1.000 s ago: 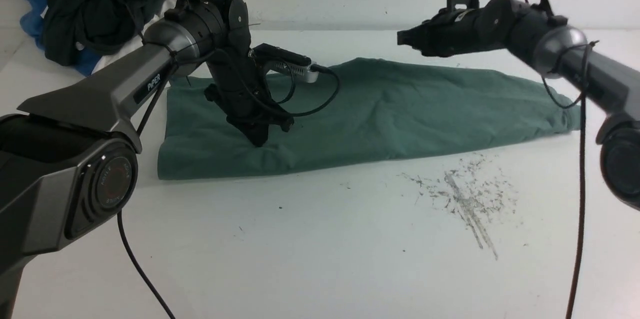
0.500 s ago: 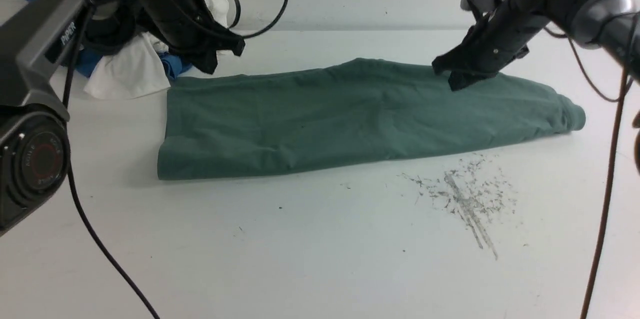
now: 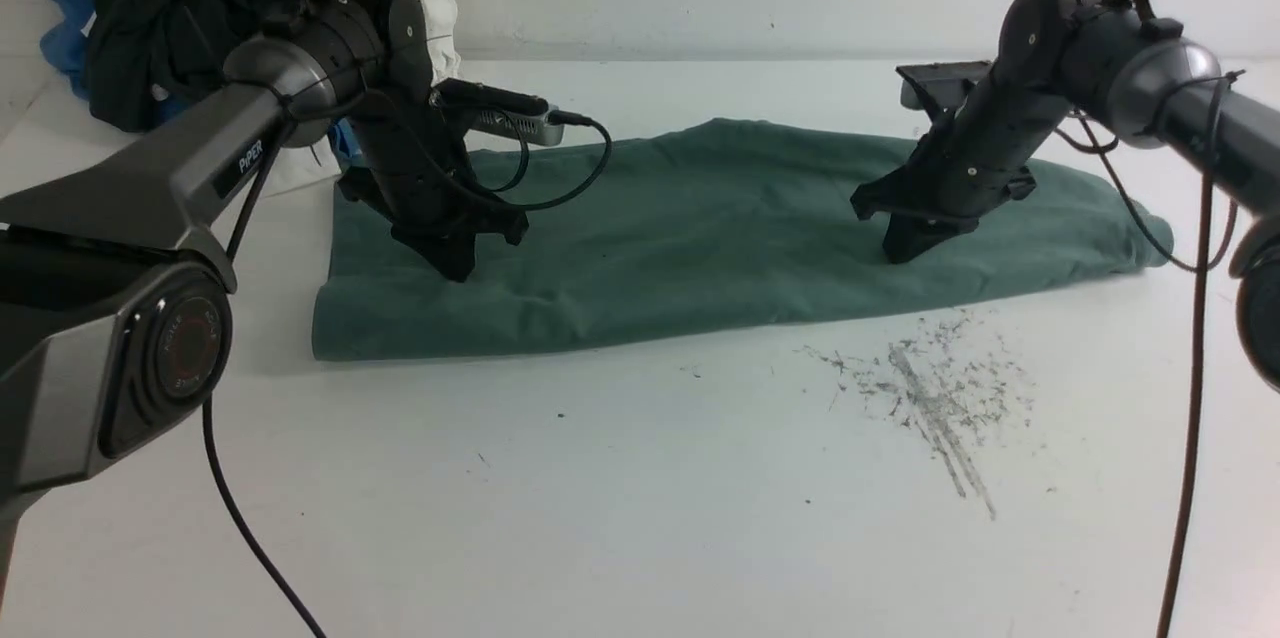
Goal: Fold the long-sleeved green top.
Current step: Use the right arm to clamp the right edge of the fabric, then use the right arm to drag the right edge of the fabric to the left and folds it over the left edge
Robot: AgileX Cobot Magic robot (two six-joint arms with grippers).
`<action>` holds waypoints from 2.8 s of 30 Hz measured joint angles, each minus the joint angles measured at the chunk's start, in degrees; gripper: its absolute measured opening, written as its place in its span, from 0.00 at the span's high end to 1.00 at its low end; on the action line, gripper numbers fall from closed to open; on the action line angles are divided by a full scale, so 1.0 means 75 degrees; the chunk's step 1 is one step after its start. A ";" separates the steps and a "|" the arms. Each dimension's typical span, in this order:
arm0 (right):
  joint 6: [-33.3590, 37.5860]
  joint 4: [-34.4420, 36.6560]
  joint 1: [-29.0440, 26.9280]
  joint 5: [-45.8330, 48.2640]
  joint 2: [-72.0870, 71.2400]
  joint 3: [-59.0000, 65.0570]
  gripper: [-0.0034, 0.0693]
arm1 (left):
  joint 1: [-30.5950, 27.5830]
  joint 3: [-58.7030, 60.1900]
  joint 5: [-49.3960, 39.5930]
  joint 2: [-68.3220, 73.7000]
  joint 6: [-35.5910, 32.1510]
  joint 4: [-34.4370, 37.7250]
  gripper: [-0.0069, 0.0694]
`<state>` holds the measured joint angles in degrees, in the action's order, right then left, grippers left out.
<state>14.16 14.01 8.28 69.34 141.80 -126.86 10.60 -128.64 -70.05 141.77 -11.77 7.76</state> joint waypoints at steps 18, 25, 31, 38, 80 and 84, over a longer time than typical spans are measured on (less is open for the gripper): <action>-0.0505 -0.0906 -0.0886 -0.2047 -0.3218 0.3167 0.87 | 0.0015 0.1076 -0.0048 -0.2349 -0.0680 0.0437 0.92; -0.0594 -0.0049 -0.2357 -0.1860 -0.2151 0.2683 0.46 | 0.0015 0.1776 -0.0085 -0.4336 -0.1157 0.1236 0.92; -0.0596 0.0574 -0.2667 -0.1849 -0.1371 0.2683 0.24 | 0.0025 0.3428 -0.0109 -0.5962 -0.1367 0.1389 0.92; -0.0638 0.1140 -0.2659 -0.2617 -0.1063 0.2603 0.29 | 0.0012 0.5663 0.0278 -0.8021 -0.1234 0.0391 0.92; -0.1454 -0.1233 0.2812 -0.4083 -0.1568 0.2643 0.94 | 0.0003 1.0382 0.2169 -1.1731 0.1989 -0.2232 0.92; -0.1437 -0.1390 0.3009 -0.4111 -0.1229 0.2652 0.94 | 0.0003 1.0551 0.2259 -1.1731 0.1996 -0.2225 0.92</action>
<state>3.38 3.58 30.85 38.51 132.59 -106.97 10.62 -49.50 -53.10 53.79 3.20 -8.93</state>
